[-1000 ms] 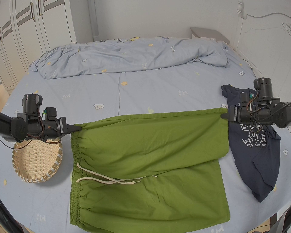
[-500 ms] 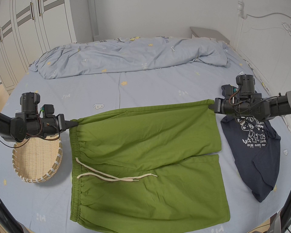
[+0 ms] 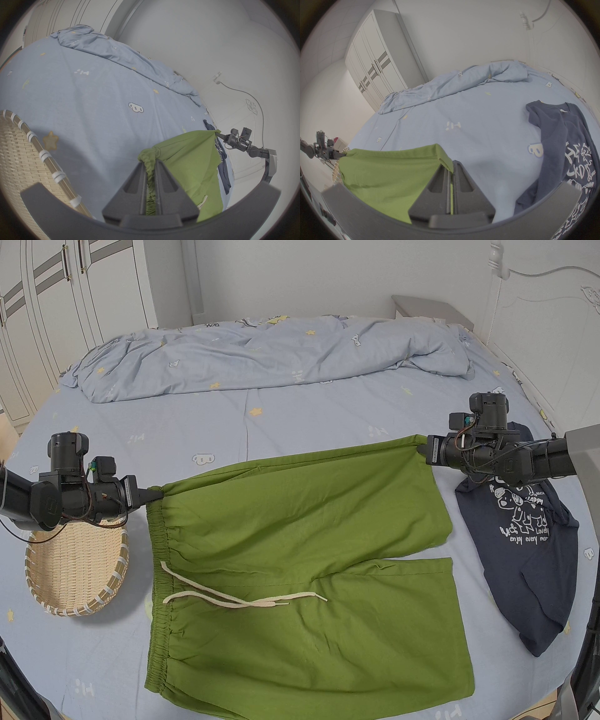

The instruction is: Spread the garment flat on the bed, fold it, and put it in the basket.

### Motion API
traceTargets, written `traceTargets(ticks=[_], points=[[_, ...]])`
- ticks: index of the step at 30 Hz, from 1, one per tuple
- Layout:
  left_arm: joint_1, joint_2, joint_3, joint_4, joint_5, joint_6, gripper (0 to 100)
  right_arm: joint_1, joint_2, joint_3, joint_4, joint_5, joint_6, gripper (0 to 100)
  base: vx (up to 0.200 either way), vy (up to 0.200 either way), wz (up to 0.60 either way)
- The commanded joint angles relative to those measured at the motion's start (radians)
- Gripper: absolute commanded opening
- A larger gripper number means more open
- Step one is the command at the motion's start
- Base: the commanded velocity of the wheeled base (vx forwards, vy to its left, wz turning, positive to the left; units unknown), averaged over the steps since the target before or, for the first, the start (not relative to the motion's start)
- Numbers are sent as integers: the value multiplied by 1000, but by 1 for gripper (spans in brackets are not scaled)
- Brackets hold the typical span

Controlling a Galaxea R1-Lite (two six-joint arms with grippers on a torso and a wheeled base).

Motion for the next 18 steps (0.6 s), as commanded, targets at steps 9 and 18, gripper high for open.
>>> traceTargets(ticks=[9, 18], points=[[26, 22, -17, -2, 7, 1, 0, 17, 147, -183, -1, -1, -18, 0, 0, 0, 0], [35, 22, -20, -2, 7, 2, 0, 29, 168, -244, 12, -1, -19, 0, 0, 0, 0]])
